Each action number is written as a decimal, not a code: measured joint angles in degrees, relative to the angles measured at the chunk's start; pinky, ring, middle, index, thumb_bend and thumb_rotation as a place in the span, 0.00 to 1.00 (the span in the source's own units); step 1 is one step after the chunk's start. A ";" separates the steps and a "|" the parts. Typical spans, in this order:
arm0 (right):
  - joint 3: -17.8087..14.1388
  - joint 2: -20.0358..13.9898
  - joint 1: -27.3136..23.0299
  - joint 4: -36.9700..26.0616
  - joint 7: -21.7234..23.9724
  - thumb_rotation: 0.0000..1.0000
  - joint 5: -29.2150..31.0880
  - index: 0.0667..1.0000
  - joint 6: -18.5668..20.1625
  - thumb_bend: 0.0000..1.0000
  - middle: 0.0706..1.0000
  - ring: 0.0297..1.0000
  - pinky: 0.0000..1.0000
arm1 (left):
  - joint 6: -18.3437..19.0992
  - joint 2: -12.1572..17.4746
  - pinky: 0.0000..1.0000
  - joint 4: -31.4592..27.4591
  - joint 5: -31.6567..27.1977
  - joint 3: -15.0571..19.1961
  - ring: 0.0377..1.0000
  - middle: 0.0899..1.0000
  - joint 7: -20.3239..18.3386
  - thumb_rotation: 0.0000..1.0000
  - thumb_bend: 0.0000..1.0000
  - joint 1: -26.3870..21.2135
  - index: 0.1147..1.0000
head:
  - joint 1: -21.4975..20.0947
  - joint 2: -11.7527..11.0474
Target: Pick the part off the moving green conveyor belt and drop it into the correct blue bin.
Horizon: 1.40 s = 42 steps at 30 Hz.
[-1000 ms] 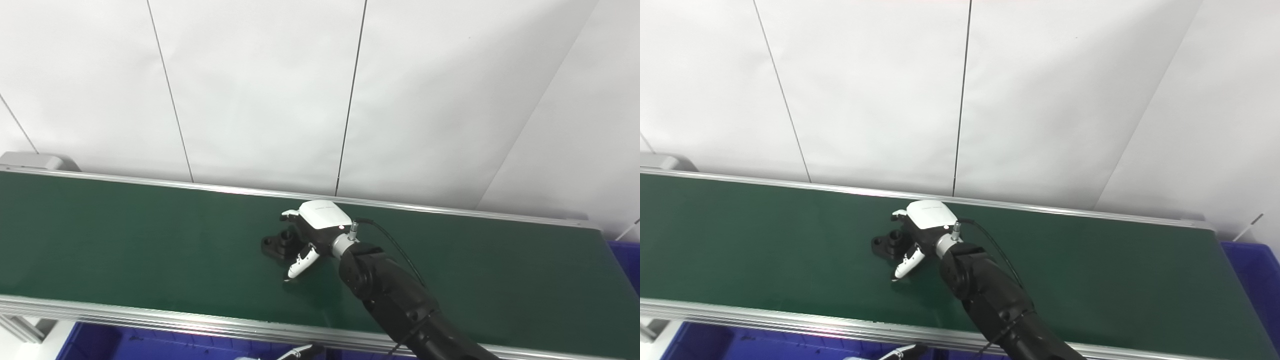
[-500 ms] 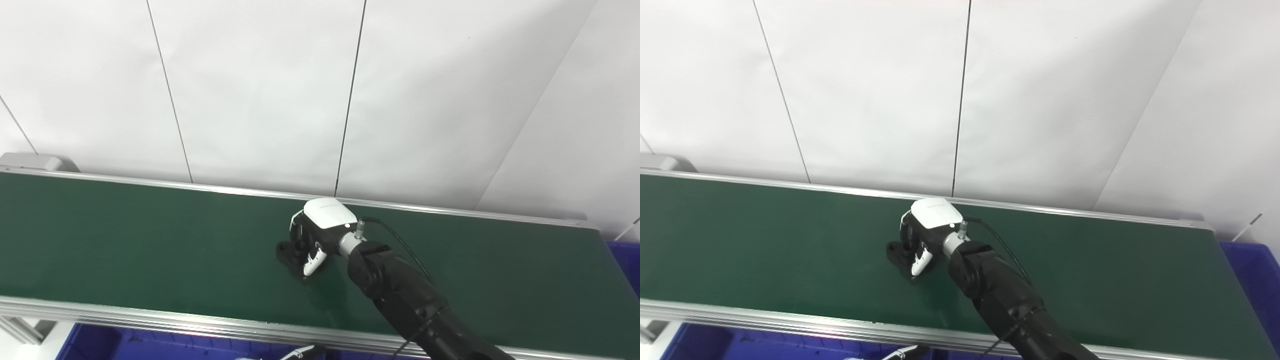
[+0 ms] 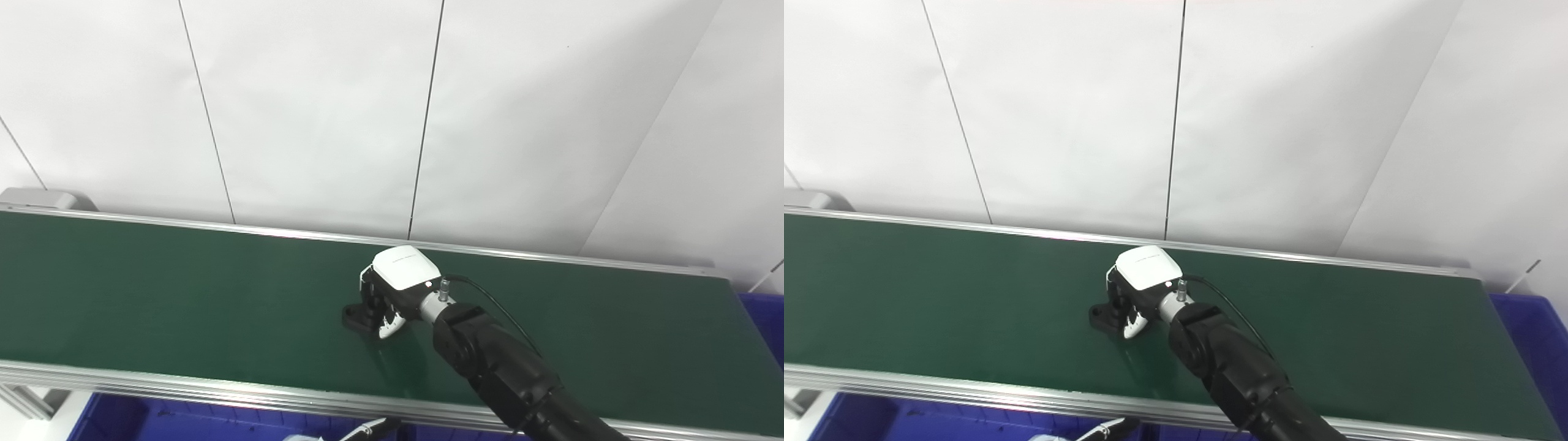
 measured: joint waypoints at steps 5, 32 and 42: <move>-0.14 -1.58 1.96 -3.23 -0.81 0.00 -0.32 0.50 0.00 0.51 0.47 0.37 0.30 | 0.00 -0.03 0.89 -0.10 0.00 0.18 0.89 0.89 -0.20 0.24 0.89 0.02 0.82 | -0.18 0.35; -23.56 -10.50 31.39 -53.71 16.36 0.00 10.51 0.52 7.43 0.51 0.43 0.33 0.25 | 0.00 0.16 0.85 -5.66 -4.04 3.94 0.90 0.92 -7.01 0.26 0.85 4.74 0.85 | -4.13 7.29; -28.13 -14.03 42.57 -58.20 17.82 0.00 13.16 0.47 7.54 0.51 0.46 0.37 0.26 | -0.02 0.10 0.86 -10.32 -5.57 9.31 0.92 0.92 -11.86 0.26 0.87 7.06 0.84 | -8.87 15.10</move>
